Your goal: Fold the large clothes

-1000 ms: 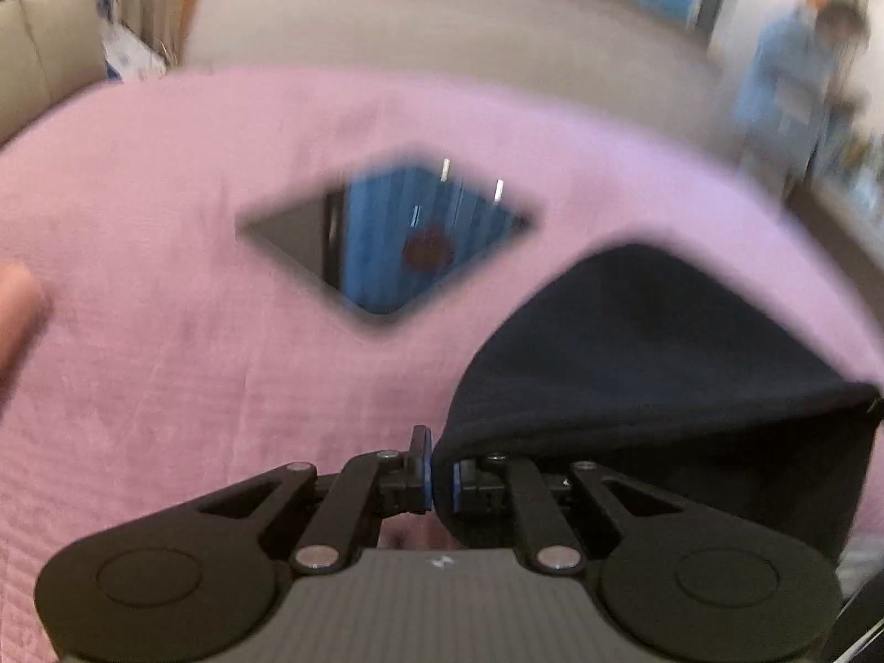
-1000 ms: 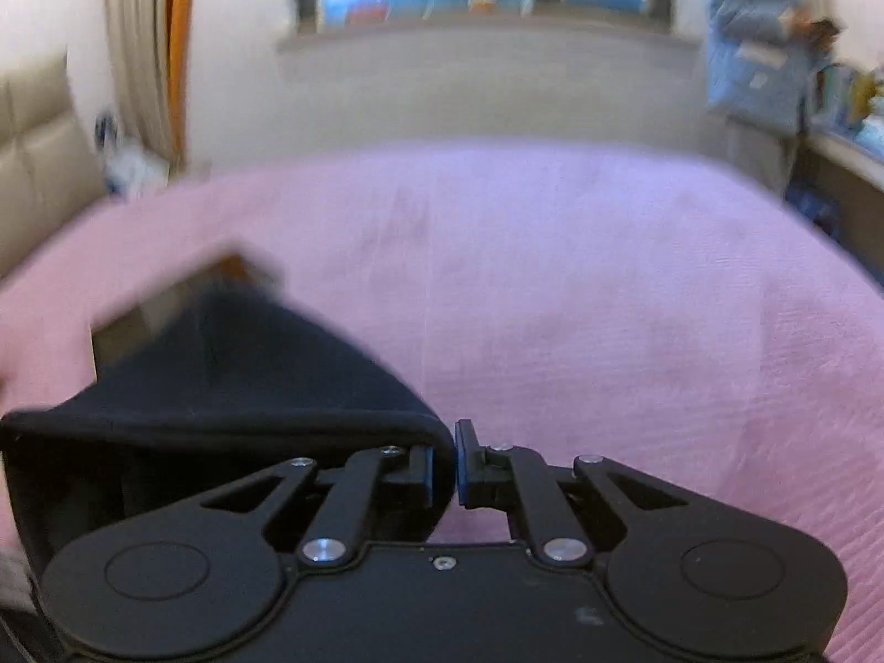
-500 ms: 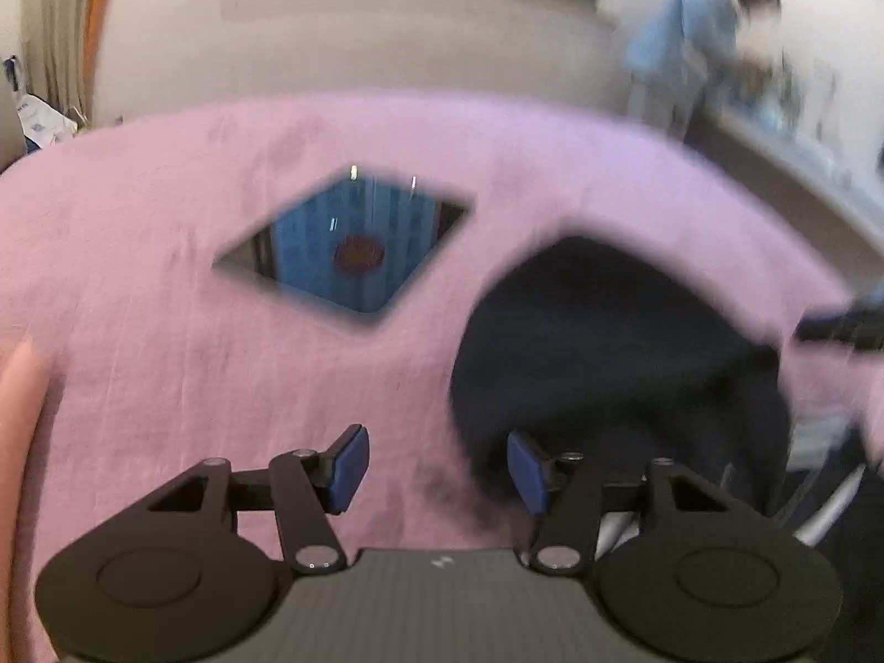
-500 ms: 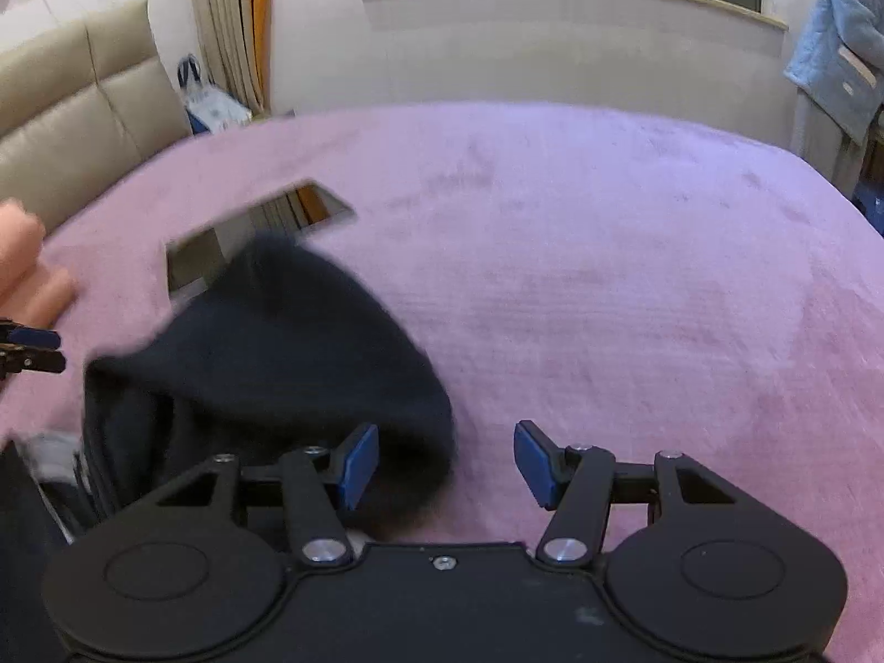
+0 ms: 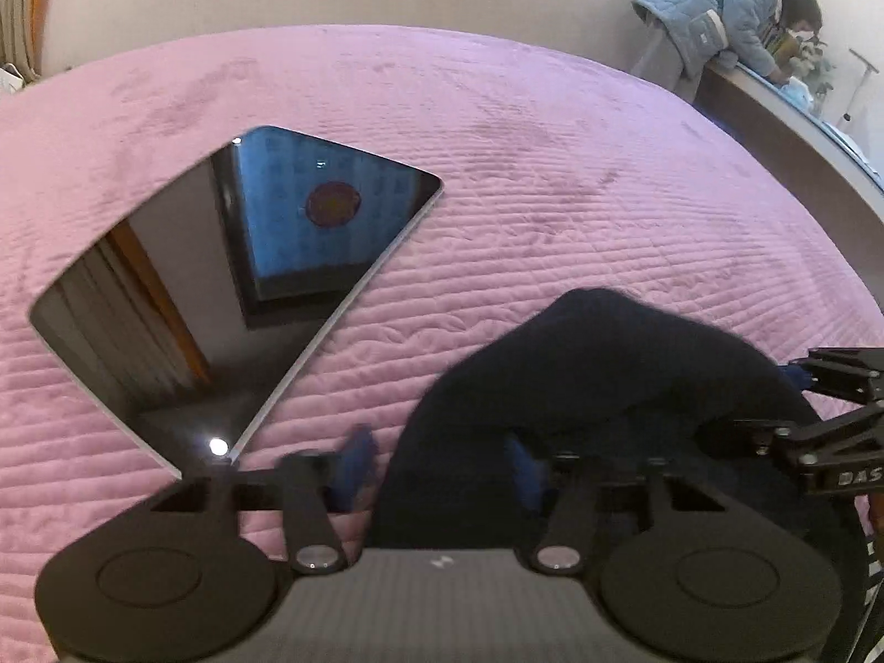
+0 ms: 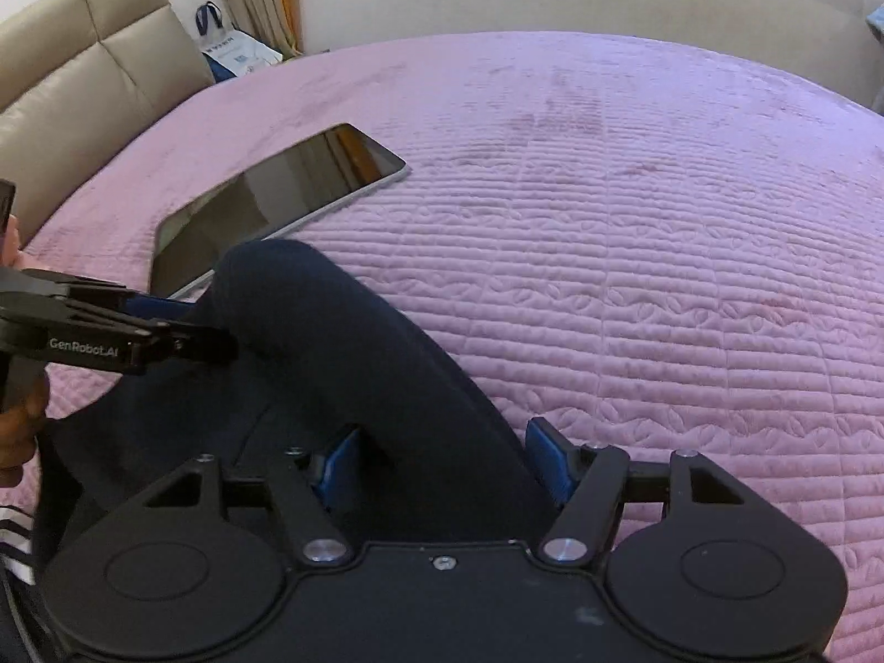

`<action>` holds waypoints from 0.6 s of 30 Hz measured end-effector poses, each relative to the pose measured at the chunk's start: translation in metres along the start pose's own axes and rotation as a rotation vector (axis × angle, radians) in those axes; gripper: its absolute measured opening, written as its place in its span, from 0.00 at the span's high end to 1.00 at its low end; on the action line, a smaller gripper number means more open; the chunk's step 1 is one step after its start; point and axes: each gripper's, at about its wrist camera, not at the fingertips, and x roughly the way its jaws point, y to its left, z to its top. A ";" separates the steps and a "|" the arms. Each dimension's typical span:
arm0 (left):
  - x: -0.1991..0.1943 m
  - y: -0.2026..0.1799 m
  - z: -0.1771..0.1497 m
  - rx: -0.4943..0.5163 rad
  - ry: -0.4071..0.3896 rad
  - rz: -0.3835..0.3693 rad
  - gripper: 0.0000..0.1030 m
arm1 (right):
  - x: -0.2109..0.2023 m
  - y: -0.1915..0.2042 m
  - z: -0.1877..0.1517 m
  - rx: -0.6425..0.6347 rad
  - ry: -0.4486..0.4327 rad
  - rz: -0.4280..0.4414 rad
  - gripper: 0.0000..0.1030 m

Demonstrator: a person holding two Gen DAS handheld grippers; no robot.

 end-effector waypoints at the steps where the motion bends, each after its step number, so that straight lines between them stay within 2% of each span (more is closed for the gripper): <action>1: -0.003 -0.007 -0.001 0.017 -0.008 -0.013 0.91 | -0.004 0.004 0.000 -0.022 -0.006 0.003 0.54; 2: -0.007 -0.014 -0.001 0.050 -0.022 -0.005 0.93 | -0.010 0.009 -0.001 -0.059 -0.011 0.015 0.87; 3: -0.012 -0.023 -0.003 0.097 -0.038 0.008 0.95 | -0.017 0.015 -0.003 -0.113 -0.019 0.032 0.91; 5: -0.032 -0.037 -0.007 0.157 -0.073 -0.024 0.95 | -0.037 0.025 -0.009 -0.209 -0.044 0.021 0.92; 7: -0.062 -0.044 -0.014 0.186 -0.131 -0.052 0.95 | -0.065 0.032 -0.015 -0.253 -0.086 -0.003 0.92; 11: -0.153 -0.055 -0.039 0.168 -0.285 -0.141 0.95 | -0.155 0.053 -0.036 -0.330 -0.230 -0.016 0.93; 14: -0.219 -0.073 -0.072 0.220 -0.362 -0.160 0.95 | -0.224 0.078 -0.064 -0.406 -0.335 -0.034 0.94; 18: -0.288 -0.099 -0.130 0.267 -0.386 -0.155 0.95 | -0.295 0.116 -0.119 -0.504 -0.411 -0.019 0.94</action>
